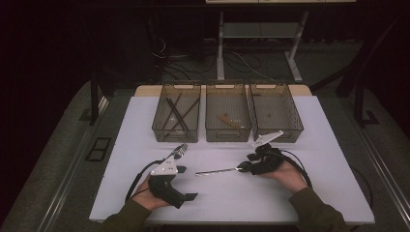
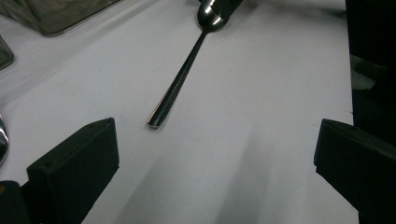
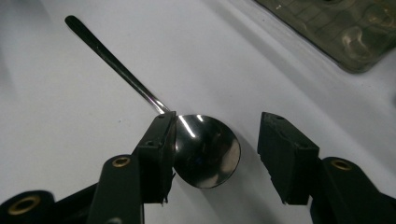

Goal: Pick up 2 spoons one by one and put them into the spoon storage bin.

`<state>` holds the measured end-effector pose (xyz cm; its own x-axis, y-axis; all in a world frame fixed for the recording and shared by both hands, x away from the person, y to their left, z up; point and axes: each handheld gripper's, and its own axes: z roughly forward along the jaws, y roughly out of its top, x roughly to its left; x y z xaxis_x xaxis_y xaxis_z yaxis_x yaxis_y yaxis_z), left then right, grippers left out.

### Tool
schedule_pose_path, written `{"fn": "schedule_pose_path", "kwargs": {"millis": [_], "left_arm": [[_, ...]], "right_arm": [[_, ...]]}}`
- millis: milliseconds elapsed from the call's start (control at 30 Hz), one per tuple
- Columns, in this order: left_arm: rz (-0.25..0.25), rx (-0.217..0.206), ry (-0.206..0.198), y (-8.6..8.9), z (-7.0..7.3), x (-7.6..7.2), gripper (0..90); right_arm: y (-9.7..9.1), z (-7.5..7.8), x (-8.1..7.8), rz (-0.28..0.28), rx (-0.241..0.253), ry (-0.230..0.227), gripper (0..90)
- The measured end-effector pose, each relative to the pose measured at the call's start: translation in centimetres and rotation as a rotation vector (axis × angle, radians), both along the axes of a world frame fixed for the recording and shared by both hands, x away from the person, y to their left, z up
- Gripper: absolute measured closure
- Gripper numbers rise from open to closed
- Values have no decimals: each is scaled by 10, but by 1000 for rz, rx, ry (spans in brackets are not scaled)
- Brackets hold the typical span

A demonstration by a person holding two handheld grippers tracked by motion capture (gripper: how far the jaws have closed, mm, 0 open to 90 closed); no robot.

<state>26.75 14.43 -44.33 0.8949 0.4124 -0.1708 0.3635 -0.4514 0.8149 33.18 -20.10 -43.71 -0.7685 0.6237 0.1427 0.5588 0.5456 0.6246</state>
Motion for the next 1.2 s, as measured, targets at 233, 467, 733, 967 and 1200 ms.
{"fn": "schedule_pose_path", "kwargs": {"millis": [233, 467, 733, 967, 1200], "left_arm": [[0, 0, 0, 0, 0, 0, 0], [-1, 2, -1, 0, 0, 0, 0], [-1, 1, 0, 0, 0, 0, 0], [-2, 1, 0, 0, 0, 0, 0], [-5, 0, -1, 0, 0, -1, 0]], "right_arm": [[0, -4, -2, 25, -24, -1, 549], [-3, -4, -5, 79, -31, -15, 641], [-9, -5, -7, 129, -25, -26, 678], [-17, -1, -11, 163, -18, -25, 775], [-16, -2, -12, 208, -12, 8, 854]]}}
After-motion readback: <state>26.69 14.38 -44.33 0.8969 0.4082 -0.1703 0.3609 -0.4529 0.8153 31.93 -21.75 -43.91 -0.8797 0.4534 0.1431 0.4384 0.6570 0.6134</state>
